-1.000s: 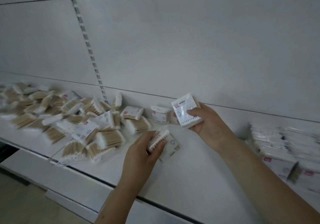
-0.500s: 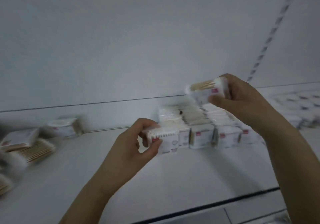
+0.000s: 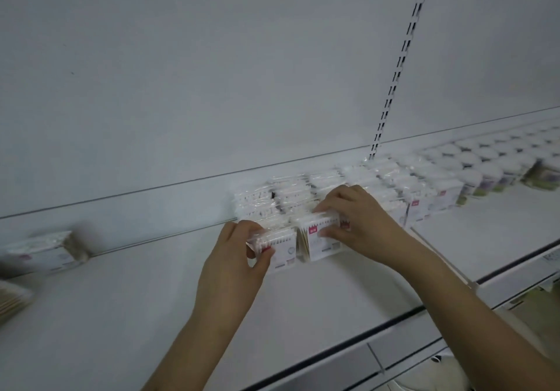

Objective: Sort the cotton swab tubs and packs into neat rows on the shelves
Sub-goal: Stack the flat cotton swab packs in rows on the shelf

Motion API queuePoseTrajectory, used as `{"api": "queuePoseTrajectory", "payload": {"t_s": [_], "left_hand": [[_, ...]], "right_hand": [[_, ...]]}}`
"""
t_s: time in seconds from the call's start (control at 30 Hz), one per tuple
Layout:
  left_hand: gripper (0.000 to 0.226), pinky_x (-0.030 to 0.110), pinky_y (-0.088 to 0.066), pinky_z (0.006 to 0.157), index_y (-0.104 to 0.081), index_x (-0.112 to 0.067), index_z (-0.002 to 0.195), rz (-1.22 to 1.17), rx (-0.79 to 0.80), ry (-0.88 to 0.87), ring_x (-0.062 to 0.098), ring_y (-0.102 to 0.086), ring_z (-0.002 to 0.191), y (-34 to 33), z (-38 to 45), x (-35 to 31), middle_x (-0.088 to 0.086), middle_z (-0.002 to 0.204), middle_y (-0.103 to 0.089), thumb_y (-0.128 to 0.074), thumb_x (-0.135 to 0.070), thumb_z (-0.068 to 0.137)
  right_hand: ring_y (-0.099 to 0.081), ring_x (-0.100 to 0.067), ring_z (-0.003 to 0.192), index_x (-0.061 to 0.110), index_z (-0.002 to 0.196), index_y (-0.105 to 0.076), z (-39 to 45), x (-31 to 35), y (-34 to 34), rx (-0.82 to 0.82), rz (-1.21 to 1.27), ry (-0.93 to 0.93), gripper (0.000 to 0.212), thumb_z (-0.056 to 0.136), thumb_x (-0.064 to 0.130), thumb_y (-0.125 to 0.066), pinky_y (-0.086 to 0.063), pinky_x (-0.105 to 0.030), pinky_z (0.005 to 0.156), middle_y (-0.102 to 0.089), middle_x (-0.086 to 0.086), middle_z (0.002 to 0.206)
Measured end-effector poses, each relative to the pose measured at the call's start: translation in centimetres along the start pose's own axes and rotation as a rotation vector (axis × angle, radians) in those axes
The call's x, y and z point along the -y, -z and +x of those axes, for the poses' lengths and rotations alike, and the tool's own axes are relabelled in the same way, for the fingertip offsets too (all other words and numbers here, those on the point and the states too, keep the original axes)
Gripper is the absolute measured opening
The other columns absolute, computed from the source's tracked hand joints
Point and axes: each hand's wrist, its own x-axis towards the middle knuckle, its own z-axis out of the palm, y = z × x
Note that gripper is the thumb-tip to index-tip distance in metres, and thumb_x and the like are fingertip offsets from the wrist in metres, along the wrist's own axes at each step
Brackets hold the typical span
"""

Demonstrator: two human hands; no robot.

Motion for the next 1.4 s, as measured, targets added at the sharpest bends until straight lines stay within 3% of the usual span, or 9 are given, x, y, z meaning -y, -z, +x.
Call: {"api": "queuePoseTrajectory", "payload": {"t_s": [0.1,0.37,0.53,0.67,0.77,0.9,1.1,1.3,1.4], "left_hand": [[0.031,0.028,-0.056,0.069,-0.054,-0.035,0.107,-0.034,-0.051,0.047,-0.003,-0.060,0.087,-0.5,-0.2,0.2,-0.019,0.104,-0.052,-0.076,-0.028,0.085],[0.034,0.033,-0.058,0.068,-0.054,-0.031,0.110,-0.076,-0.053,0.052,0.001,-0.060,0.089,-1.4,-0.2,0.6,-0.018,0.109,-0.050,-0.076,-0.025,0.084],[0.045,0.016,-0.051,0.066,-0.046,-0.036,0.117,-0.073,-0.106,0.095,0.002,-0.057,0.093,-0.8,-0.8,-0.2,-0.022,0.109,-0.047,-0.072,-0.047,0.081],[0.042,0.012,-0.048,0.078,-0.050,-0.030,0.115,-0.084,-0.244,0.150,0.000,-0.055,0.102,0.2,-1.6,-0.2,-0.021,0.112,-0.049,-0.058,-0.056,0.084],[0.037,0.010,-0.044,0.085,-0.052,-0.024,0.116,-0.038,-0.344,0.207,0.001,-0.054,0.107,2.0,-3.2,0.5,-0.016,0.114,-0.050,-0.057,-0.048,0.089],[0.030,0.009,-0.041,0.089,-0.053,-0.026,0.115,0.116,-0.444,0.289,0.004,-0.054,0.110,6.2,-7.3,2.7,-0.016,0.112,-0.052,-0.052,-0.045,0.092],[0.018,0.015,-0.043,0.091,-0.056,-0.028,0.113,0.241,-0.659,0.458,0.003,-0.053,0.112,13.7,-15.4,7.3,-0.017,0.111,-0.053,-0.059,-0.029,0.095],[0.019,0.030,-0.045,0.090,-0.059,-0.029,0.107,0.383,-0.825,0.540,0.004,-0.042,0.112,20.2,-21.8,12.3,-0.016,0.111,-0.048,-0.064,-0.024,0.089],[0.027,0.038,-0.045,0.095,-0.060,-0.024,0.109,0.484,-0.868,0.576,0.010,-0.038,0.115,23.7,-24.7,15.2,-0.009,0.116,-0.050,-0.071,-0.025,0.085]], "right_hand": [[-0.043,-0.005,0.097,0.032,0.108,-0.061,0.0,-0.2,-0.3,-0.060,0.000,0.029,0.034,0.079,0.039,-0.078,-0.034,-0.027,0.086,-0.051,0.024,0.105],[-0.043,-0.005,0.113,0.027,0.110,-0.060,-1.2,-0.7,-1.2,-0.079,0.023,0.094,0.034,0.084,0.048,-0.068,-0.039,-0.030,0.097,-0.052,0.013,0.116],[-0.042,-0.005,0.121,0.025,0.119,-0.058,1.4,1.5,0.7,-0.182,0.189,0.093,0.036,0.093,0.050,-0.054,-0.034,-0.025,0.104,-0.049,0.015,0.123],[-0.046,-0.014,0.121,0.017,0.128,-0.056,7.8,7.1,2.0,-0.295,0.212,0.197,0.039,0.099,0.043,-0.049,-0.035,-0.027,0.104,-0.052,0.003,0.129],[-0.049,-0.021,0.118,0.013,0.129,-0.056,12.7,14.1,2.1,-0.331,0.292,0.320,0.041,0.099,0.041,-0.048,-0.035,-0.027,0.100,-0.055,-0.002,0.129],[-0.048,-0.023,0.119,0.015,0.130,-0.054,15.1,22.9,-0.5,-0.259,0.410,0.468,0.041,0.099,0.041,-0.049,-0.040,-0.031,0.095,-0.054,-0.001,0.130],[-0.046,-0.023,0.119,0.014,0.131,-0.053,14.1,31.8,-6.6,-0.083,0.514,0.566,0.039,0.099,0.037,-0.053,-0.033,-0.024,0.089,-0.050,-0.002,0.132],[-0.047,-0.024,0.117,0.014,0.131,-0.053,12.7,39.5,-12.0,0.080,0.437,0.638,0.044,0.095,0.040,-0.056,-0.037,-0.027,0.089,-0.050,-0.004,0.131],[-0.050,-0.023,0.116,0.020,0.130,-0.050,12.0,43.1,-14.9,0.226,0.316,0.626,0.053,0.092,0.056,-0.052,-0.046,-0.037,0.089,-0.050,-0.001,0.129]]}}
